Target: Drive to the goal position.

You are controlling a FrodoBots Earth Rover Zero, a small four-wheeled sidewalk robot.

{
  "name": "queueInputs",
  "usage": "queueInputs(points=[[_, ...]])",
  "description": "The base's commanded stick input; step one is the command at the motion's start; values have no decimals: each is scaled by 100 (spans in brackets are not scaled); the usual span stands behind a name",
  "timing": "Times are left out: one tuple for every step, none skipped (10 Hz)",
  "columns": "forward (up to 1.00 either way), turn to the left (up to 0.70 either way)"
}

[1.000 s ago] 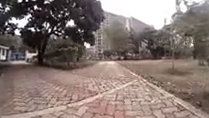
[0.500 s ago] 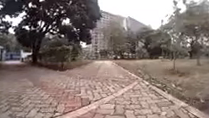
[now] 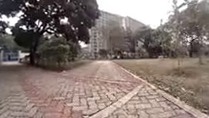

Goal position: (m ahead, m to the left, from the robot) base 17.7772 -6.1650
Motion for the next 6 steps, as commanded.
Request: queueInputs(points=[[70, 0], [70, 0], [70, 0], [70, 0], [70, 0], [70, 0]])
